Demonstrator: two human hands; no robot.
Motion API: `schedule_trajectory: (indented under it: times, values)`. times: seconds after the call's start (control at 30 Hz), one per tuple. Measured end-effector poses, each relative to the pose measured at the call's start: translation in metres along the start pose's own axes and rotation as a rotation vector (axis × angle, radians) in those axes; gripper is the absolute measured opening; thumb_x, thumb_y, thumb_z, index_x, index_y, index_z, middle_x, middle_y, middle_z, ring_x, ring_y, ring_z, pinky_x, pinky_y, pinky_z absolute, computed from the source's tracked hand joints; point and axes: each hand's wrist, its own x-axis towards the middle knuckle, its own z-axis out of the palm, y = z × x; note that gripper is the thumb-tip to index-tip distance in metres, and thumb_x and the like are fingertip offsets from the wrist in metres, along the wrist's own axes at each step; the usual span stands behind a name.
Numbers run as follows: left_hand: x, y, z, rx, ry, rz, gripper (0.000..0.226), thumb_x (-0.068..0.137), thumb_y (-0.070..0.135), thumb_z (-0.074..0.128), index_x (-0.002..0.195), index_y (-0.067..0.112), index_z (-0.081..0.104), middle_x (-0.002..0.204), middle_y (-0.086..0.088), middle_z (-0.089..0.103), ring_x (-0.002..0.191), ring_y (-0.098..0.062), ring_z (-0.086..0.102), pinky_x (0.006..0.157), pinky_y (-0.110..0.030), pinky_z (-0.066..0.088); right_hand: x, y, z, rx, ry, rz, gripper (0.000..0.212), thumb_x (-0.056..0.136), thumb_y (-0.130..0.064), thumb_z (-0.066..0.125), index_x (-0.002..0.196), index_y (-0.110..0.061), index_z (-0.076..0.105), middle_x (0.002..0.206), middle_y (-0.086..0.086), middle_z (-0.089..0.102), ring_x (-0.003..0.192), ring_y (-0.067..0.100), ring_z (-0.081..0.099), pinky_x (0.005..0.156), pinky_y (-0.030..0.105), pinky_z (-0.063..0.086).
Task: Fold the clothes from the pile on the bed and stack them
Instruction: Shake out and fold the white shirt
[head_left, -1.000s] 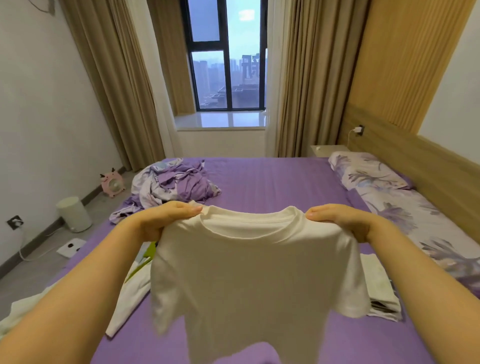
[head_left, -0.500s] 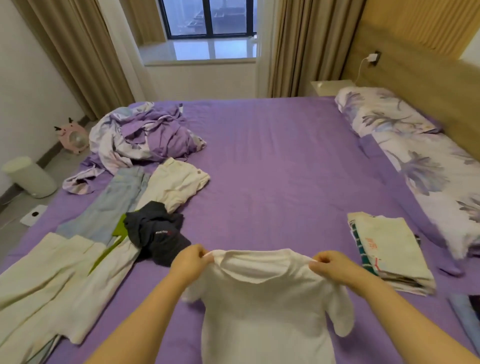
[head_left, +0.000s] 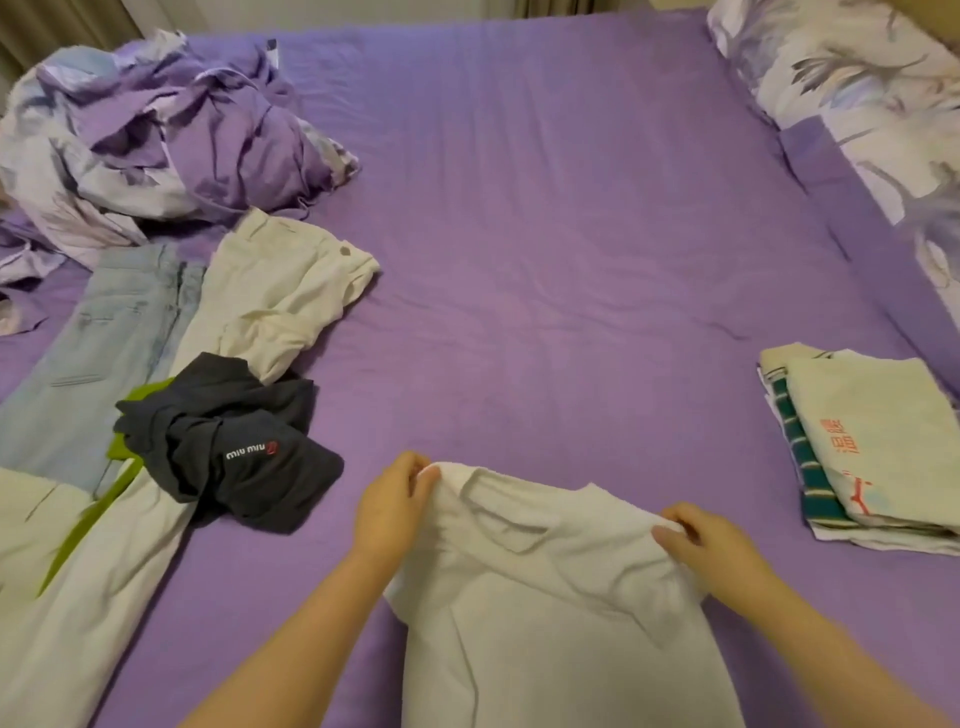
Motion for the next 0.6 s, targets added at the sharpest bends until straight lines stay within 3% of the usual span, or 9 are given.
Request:
schedule_trajectory:
  times: [0.1, 0.23, 0.37, 0.47, 0.6]
  values:
    - [0.019, 0.0, 0.007, 0.044, 0.043, -0.009, 0.018, 0.097, 0.037, 0.046, 0.08, 0.031, 0.049, 0.062, 0.01, 0.053, 0.061, -0.008, 0.051, 0.054, -0.027, 0.035, 0.017, -0.001, 0.001, 0.094, 0.129, 0.002, 0.012, 0.097, -0.025, 0.052, 0.087, -0.031, 0.055, 0.082, -0.009, 0.062, 0.074, 0.008, 0.055, 0.062, 0.02, 0.041]
    - [0.042, 0.004, 0.01, 0.21, 0.042, 0.037, 0.019, 0.099, 0.041, 0.037, 0.088, 0.028, 0.044, 0.065, 0.008, 0.054, 0.064, -0.019, 0.053, 0.055, -0.032, 0.033, 0.045, -0.01, -0.006, 0.142, 0.256, -0.018, 0.012, 0.1, -0.029, 0.045, 0.094, -0.036, 0.053, 0.087, -0.022, 0.058, 0.079, -0.002, 0.052, 0.062, 0.016, 0.036]
    - [0.059, 0.01, 0.006, 0.481, 0.084, 0.071, 0.033, 0.097, 0.051, 0.033, 0.085, 0.021, 0.038, 0.063, 0.004, 0.051, 0.064, -0.027, 0.055, 0.057, -0.033, 0.036, 0.08, -0.014, -0.022, 0.132, 0.253, -0.045, 0.014, 0.1, -0.023, 0.046, 0.103, -0.026, 0.059, 0.089, -0.009, 0.06, 0.081, 0.015, 0.052, 0.065, 0.027, 0.033]
    - [0.084, 0.018, -0.002, 0.598, 0.128, 0.086, 0.04, 0.096, 0.055, 0.036, 0.08, 0.018, 0.039, 0.065, 0.001, 0.052, 0.063, -0.028, 0.052, 0.054, -0.031, 0.031, 0.115, -0.016, -0.04, -0.02, 0.218, -0.092, 0.022, 0.099, -0.02, 0.049, 0.113, -0.013, 0.064, 0.095, 0.001, 0.061, 0.086, 0.017, 0.048, 0.066, 0.021, 0.026]
    - [0.122, 0.032, 0.001, 0.623, 0.193, 0.027, 0.035, 0.097, 0.041, 0.049, 0.076, 0.013, 0.044, 0.07, -0.005, 0.05, 0.068, -0.029, 0.044, 0.057, -0.035, 0.028, 0.161, -0.017, -0.056, -0.056, 0.228, -0.133, 0.026, 0.099, -0.017, 0.048, 0.119, -0.015, 0.064, 0.119, 0.003, 0.065, 0.101, 0.018, 0.053, 0.075, 0.018, 0.028]
